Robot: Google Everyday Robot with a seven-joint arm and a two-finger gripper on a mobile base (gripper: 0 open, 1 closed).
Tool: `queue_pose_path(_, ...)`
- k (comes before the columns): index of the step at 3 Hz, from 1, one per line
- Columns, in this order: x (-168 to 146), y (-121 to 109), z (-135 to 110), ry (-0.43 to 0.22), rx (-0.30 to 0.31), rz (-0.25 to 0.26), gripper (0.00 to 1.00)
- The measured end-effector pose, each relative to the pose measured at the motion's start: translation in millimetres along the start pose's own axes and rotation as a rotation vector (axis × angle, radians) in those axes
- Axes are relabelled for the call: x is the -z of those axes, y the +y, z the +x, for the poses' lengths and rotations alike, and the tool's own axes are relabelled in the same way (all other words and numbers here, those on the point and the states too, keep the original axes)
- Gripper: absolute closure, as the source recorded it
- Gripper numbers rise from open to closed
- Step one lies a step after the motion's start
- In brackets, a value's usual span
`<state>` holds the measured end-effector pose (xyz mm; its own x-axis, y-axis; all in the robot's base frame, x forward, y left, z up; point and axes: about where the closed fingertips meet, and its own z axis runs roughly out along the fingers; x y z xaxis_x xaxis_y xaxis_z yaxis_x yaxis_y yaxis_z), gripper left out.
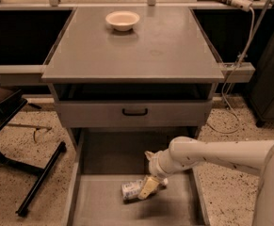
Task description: Pick blue plastic bottle from middle drawer and place on counter
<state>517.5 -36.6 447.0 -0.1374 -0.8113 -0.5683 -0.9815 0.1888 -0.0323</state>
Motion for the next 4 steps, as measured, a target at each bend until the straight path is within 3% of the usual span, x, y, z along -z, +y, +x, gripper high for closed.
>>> queue_pose_path(1, -12, -4, 12, -0.012, -0.02, -0.017, 0.0)
queue_pose_path(4, -35, 12, 38, -0.063, -0.076, -0.078, 0.0)
